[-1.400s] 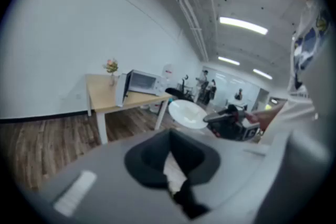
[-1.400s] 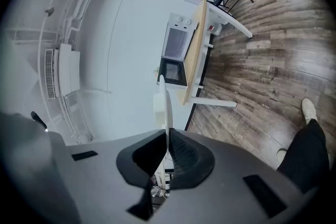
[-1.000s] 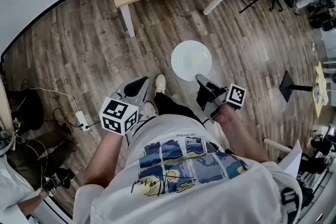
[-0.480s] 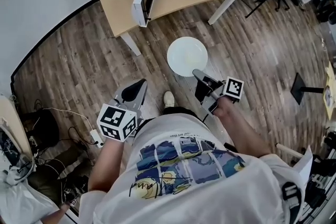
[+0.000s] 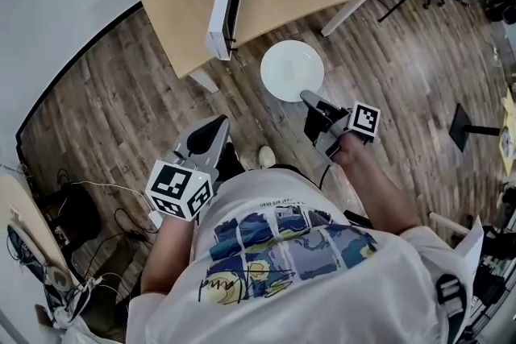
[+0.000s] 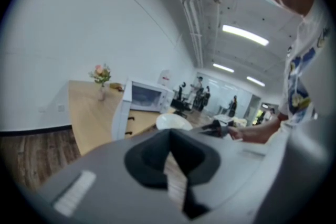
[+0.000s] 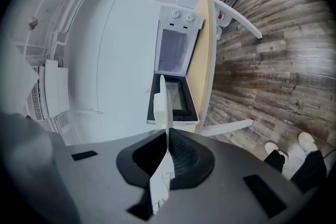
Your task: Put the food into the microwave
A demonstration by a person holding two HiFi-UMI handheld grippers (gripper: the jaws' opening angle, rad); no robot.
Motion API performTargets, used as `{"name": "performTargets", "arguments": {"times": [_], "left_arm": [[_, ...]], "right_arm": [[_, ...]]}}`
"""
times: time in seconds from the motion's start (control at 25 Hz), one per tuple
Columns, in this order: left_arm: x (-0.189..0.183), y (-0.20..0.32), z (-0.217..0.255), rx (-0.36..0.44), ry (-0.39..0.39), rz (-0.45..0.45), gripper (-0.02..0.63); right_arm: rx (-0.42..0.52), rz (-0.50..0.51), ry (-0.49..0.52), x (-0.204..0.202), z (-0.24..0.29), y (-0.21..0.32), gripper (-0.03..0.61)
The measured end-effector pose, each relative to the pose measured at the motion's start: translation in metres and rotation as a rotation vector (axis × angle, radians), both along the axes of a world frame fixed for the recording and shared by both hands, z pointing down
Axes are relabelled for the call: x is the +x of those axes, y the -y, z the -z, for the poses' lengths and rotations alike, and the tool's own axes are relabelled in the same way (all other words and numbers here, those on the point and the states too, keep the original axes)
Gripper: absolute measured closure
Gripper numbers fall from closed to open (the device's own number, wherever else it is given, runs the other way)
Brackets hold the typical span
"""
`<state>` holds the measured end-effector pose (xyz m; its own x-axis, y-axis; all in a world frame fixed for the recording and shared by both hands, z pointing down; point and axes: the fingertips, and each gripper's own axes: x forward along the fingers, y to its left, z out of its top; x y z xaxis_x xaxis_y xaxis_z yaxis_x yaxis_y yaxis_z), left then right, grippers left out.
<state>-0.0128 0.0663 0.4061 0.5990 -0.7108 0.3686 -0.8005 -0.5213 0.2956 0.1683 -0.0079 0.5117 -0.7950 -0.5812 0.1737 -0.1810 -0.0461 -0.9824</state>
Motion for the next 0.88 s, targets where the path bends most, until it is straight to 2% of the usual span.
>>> {"name": "performTargets", "arguments": {"times": [0.16, 0.44, 0.6, 0.76, 0.88], "left_arm": [[-0.031, 0.036, 0.008, 0.006, 0.004, -0.06, 0.606], [-0.075, 0.095, 0.038, 0.061, 0.026, -0.155, 0.605], [-0.091, 0.121, 0.037, 0.055, 0.007, -0.141, 0.605], [-0.088, 0.14, 0.037, 0.067, 0.013, -0.133, 0.606], [-0.084, 0.173, 0.037, 0.056, 0.02, -0.098, 0.606]], "right_arm": [[-0.002, -0.067, 0.004, -0.019, 0.006, 0.032, 0.563], [-0.004, -0.198, -0.01, -0.037, 0.007, 0.093, 0.563], [-0.012, -0.261, 0.001, -0.039, -0.003, 0.129, 0.563], [-0.012, -0.284, 0.019, -0.035, -0.012, 0.163, 0.563], [-0.029, -0.284, 0.017, -0.03, -0.016, 0.205, 0.563]]}}
